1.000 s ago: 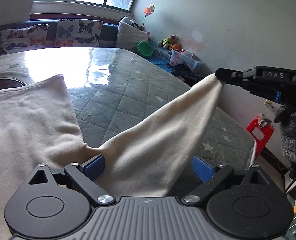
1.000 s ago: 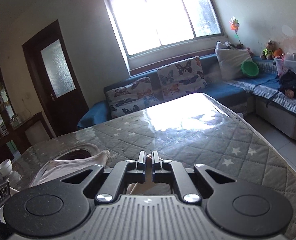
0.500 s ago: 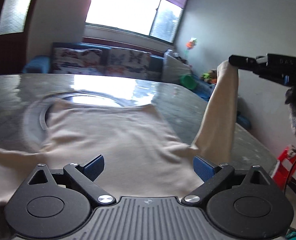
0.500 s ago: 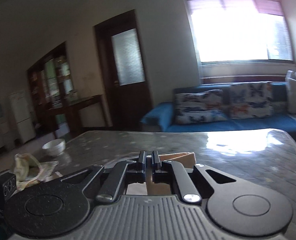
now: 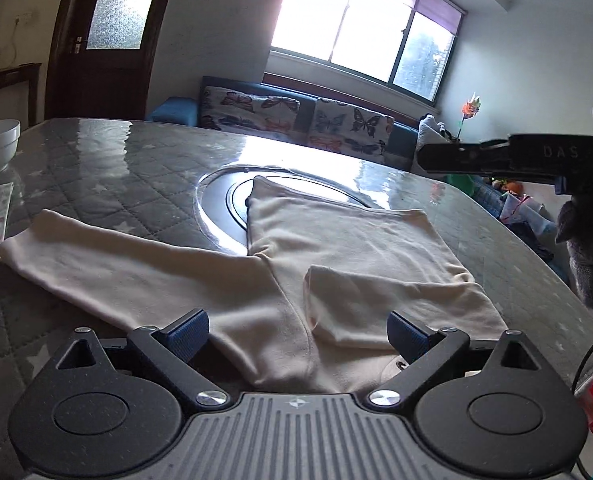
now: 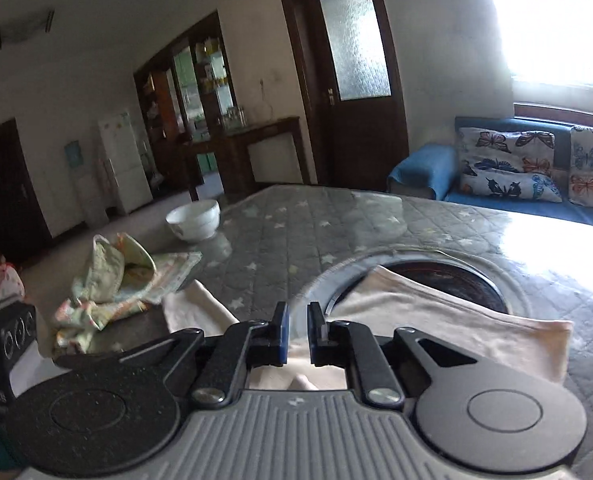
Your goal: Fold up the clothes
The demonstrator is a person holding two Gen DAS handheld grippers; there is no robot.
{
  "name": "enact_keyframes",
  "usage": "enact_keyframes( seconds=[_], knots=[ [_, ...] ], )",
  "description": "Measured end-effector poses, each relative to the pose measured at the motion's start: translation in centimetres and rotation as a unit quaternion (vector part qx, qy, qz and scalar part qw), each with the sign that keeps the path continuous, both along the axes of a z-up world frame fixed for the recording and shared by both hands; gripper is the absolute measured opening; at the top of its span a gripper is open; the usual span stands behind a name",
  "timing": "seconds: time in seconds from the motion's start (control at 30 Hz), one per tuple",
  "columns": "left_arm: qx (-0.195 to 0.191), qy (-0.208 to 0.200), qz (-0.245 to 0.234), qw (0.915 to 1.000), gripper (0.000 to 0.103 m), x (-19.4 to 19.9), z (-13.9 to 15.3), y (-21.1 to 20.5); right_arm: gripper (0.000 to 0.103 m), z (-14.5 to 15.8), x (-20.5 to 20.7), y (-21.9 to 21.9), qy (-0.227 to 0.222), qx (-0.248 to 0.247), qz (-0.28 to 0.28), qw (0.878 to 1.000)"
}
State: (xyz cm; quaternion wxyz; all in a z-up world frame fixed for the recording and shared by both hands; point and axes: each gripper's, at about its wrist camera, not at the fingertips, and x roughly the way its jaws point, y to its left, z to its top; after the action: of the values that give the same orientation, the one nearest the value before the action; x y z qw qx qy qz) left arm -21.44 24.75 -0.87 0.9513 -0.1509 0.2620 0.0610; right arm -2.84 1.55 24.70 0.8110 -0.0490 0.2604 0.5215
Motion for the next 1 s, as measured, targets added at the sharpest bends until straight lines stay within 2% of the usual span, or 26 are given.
enact_keyframes(
  seconds=[0.2, 0.27, 0.43, 0.5, 0.57, 0.6, 0.67, 0.7, 0.77, 0.93, 1.0],
  knots=[
    [0.010, -0.014, -0.020, 0.9997, 0.093, 1.4, 0.5, -1.1, 0.015, -0.1, 1.1, -3.1, -0.027, -0.063, -0.042, 0.997],
    [0.018, -0.013, -0.030, 0.9993, 0.084, 2.2, 0.5, -1.7, 0.021, -0.6, 1.5, -4.4, -0.029, -0.087, -0.057, 0.994],
    [0.045, -0.003, -0.043, 0.9980, 0.065, 4.0, -0.1, -3.0, 0.022, -2.9, 2.3, -7.1, -0.029, -0.136, -0.081, 0.987],
    [0.047, 0.006, -0.043, 0.9980, 0.062, 4.8, -0.4, -3.1, 0.022, -4.2, 2.6, -7.7, -0.024, -0.149, -0.086, 0.985],
    [0.050, 0.017, -0.041, 0.9977, 0.048, 5.3, -0.9, -3.1, 0.022, -5.2, 2.7, -7.9, -0.022, -0.158, -0.086, 0.984],
    [0.054, 0.022, -0.041, 0.9975, 0.046, 5.4, -1.1, -3.1, 0.022, -5.6, 2.7, -8.0, -0.021, -0.162, -0.086, 0.983],
    [0.063, 0.031, -0.039, 0.9967, 0.029, 5.6, -1.4, -3.2, 0.022, -6.6, 2.8, -8.2, -0.019, -0.168, -0.085, 0.982],
    [0.067, 0.035, -0.037, 0.9964, 0.025, 5.6, -1.6, -3.3, 0.023, -7.2, 2.9, -8.1, -0.018, -0.170, -0.085, 0.982],
    [0.077, 0.041, -0.032, 0.9957, 0.012, 5.6, -1.9, -3.1, 0.031, -8.2, 3.0, -8.1, -0.019, -0.177, -0.086, 0.980],
    [0.089, 0.047, -0.019, 0.9948, 0.009, 5.1, -1.6, -2.5, 0.041, -8.8, 3.1, -8.1, -0.031, -0.183, -0.093, 0.978],
    [0.089, 0.048, -0.013, 0.9948, 0.009, 5.0, -1.2, -2.2, 0.041, -8.3, 3.0, -8.0, -0.038, -0.180, -0.094, 0.978]
  ],
)
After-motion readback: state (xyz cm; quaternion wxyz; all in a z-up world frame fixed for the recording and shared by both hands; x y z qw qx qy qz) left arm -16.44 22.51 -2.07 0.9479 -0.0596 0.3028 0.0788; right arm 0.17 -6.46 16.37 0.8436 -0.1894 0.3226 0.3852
